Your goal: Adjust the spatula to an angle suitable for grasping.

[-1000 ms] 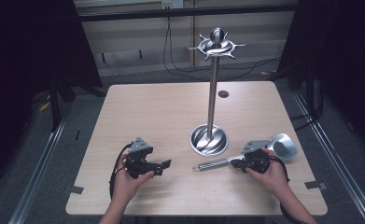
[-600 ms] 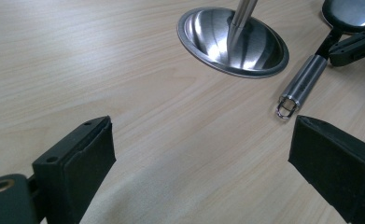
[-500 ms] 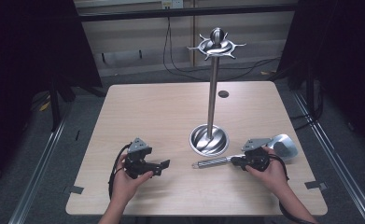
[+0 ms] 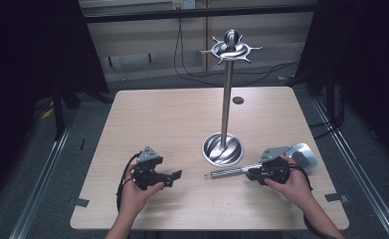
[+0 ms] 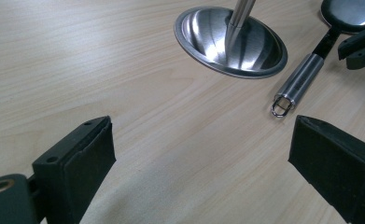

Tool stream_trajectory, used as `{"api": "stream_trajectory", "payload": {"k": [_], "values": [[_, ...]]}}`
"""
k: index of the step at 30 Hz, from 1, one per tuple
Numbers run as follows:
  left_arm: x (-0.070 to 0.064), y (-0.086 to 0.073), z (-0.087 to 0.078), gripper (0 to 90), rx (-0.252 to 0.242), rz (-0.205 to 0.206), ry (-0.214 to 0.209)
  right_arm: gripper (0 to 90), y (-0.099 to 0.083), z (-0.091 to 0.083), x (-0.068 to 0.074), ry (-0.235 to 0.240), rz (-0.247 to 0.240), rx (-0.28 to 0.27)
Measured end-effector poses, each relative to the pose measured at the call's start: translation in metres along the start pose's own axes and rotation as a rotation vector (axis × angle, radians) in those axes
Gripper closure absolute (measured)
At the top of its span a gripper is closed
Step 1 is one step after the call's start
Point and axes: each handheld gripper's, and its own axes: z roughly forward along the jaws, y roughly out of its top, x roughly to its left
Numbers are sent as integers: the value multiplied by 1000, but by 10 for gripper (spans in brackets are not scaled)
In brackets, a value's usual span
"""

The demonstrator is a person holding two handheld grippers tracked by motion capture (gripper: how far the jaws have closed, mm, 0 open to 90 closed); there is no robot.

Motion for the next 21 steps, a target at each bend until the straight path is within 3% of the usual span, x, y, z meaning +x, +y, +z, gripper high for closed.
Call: {"api": "stream_trajectory", "payload": {"k": [8, 14, 21], "values": [[-1, 1, 1, 67, 1, 5, -2, 618, 7, -10, -3, -15, -56, 16], [-1, 2, 2, 67, -1, 1, -1, 521, 12, -9, -11, -25, -86, 74], [0, 1, 3, 67, 0, -5, -11, 487, 24, -5, -17, -27, -189, 153]]}}
